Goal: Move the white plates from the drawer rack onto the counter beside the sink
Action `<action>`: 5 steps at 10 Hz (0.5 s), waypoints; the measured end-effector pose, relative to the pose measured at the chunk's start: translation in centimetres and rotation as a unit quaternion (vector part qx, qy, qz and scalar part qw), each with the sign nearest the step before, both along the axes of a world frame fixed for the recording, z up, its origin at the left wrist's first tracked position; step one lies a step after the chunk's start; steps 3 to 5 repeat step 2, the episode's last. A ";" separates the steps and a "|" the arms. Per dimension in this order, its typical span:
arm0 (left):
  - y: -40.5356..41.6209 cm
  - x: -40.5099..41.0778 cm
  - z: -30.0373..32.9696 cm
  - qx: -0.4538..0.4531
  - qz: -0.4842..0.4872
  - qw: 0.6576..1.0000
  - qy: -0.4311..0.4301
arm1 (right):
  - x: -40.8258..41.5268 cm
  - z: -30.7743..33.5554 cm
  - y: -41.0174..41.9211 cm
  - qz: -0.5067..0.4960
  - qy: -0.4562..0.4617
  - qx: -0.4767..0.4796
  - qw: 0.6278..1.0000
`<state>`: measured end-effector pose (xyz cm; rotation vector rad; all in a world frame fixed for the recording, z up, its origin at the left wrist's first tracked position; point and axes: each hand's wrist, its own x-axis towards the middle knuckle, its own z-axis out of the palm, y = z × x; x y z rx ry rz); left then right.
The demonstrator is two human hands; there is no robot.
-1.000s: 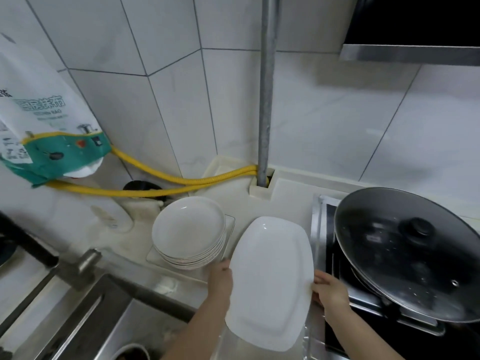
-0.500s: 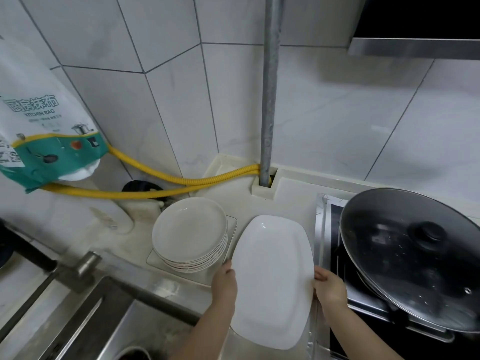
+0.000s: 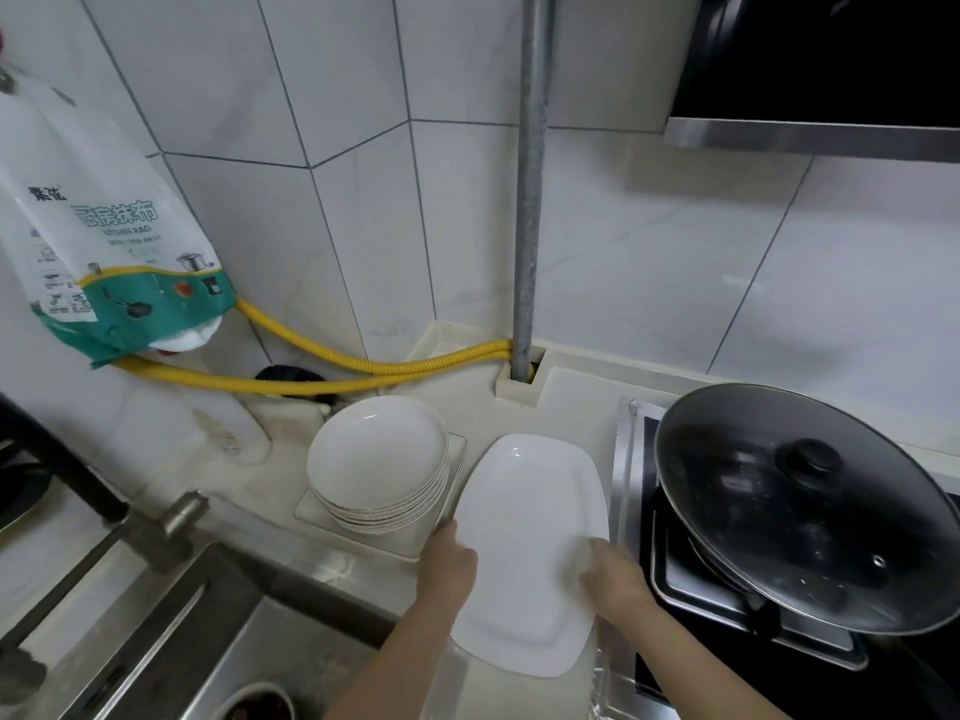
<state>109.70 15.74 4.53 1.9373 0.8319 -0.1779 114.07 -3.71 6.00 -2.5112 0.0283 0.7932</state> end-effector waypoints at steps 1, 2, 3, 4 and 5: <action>-0.7 -1.7 1.0 0.079 -0.046 0.996 -0.004 | -1.2 0.4 0.1 0.076 -0.042 -0.045 0.995; -1.8 -3.3 2.5 0.178 -0.093 0.979 0.014 | -2.2 1.6 0.1 0.149 -0.087 -0.062 0.983; -1.8 -3.3 2.5 0.178 -0.093 0.979 0.014 | -2.2 1.6 0.1 0.149 -0.087 -0.062 0.983; -1.8 -3.3 2.5 0.178 -0.093 0.979 0.014 | -2.2 1.6 0.1 0.149 -0.087 -0.062 0.983; -1.8 -3.3 2.5 0.178 -0.093 0.979 0.014 | -2.2 1.6 0.1 0.149 -0.087 -0.062 0.983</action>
